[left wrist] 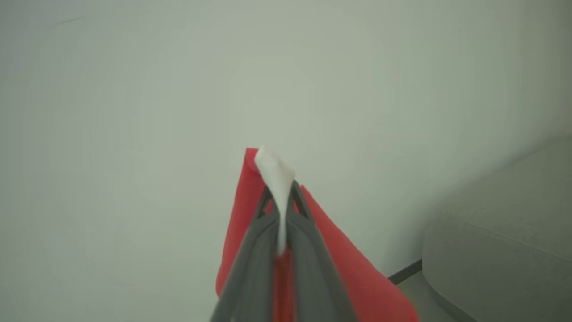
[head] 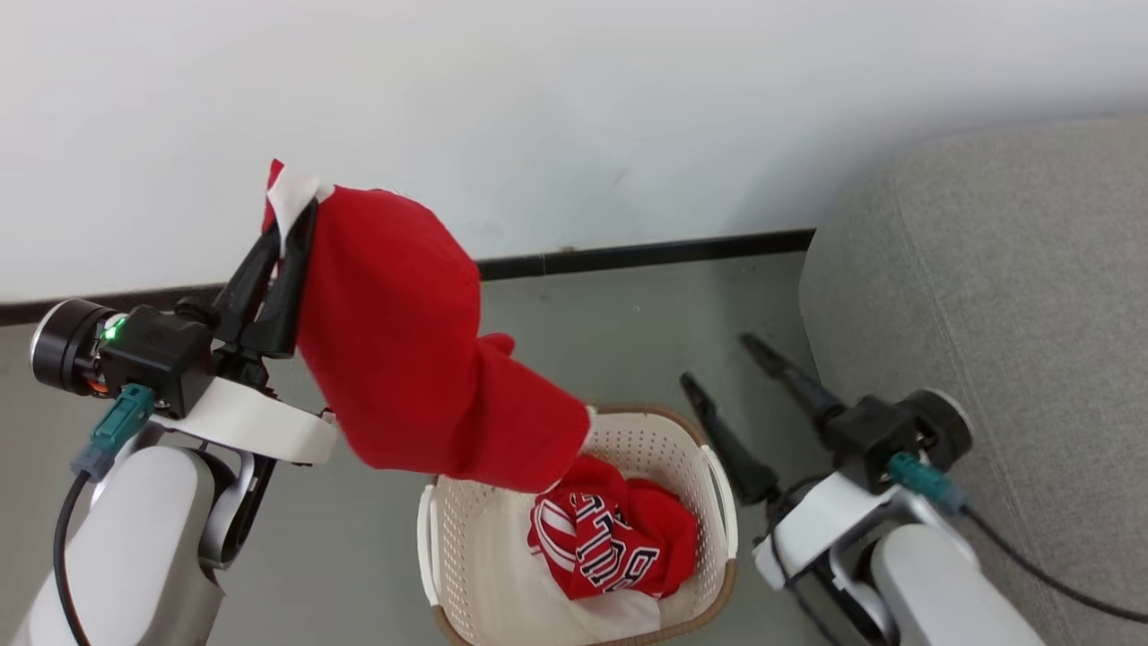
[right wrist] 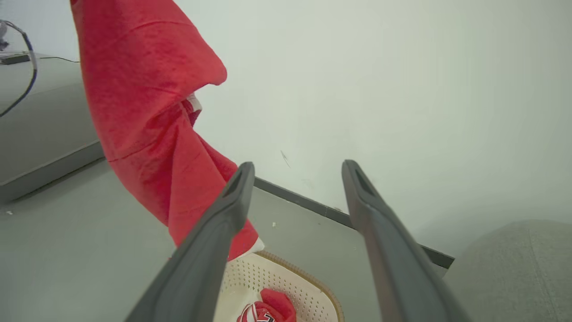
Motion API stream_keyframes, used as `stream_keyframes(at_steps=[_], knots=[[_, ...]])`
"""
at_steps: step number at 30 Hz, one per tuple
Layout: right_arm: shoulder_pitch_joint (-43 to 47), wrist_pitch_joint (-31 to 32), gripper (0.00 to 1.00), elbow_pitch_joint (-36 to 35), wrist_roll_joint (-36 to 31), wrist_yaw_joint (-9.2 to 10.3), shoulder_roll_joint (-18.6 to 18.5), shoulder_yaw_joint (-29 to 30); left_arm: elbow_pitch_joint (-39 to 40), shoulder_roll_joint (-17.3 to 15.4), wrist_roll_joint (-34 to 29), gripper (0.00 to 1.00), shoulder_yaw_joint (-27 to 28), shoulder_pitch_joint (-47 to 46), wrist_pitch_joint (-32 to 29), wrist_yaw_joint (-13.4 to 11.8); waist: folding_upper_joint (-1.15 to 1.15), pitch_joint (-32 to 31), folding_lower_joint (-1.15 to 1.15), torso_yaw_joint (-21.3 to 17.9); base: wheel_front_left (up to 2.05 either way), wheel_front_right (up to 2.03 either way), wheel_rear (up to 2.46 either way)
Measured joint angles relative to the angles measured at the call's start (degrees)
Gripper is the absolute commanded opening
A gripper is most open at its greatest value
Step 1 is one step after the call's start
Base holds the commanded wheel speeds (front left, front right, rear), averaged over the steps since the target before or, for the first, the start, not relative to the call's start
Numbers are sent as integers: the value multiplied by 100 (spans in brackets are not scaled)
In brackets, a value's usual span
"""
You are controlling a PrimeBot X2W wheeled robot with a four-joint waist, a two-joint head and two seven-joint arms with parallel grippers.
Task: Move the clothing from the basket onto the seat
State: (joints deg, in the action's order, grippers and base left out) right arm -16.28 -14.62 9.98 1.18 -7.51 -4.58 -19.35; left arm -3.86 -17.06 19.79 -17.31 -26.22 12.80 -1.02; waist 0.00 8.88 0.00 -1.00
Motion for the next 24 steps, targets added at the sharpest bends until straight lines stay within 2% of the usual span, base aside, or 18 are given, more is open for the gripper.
stream_keyframes(at_steps=[15,24], knots=[[-171,1,100,428,398,-1,-461,-1591,465,129,126,0,-403,102,-425,127,0,-747,0,309,0,0,0],[-595,35,100,724,957,-1,-475,-2312,727,271,141,0,-637,102,-642,170,0,-981,0,527,0,0,0]])
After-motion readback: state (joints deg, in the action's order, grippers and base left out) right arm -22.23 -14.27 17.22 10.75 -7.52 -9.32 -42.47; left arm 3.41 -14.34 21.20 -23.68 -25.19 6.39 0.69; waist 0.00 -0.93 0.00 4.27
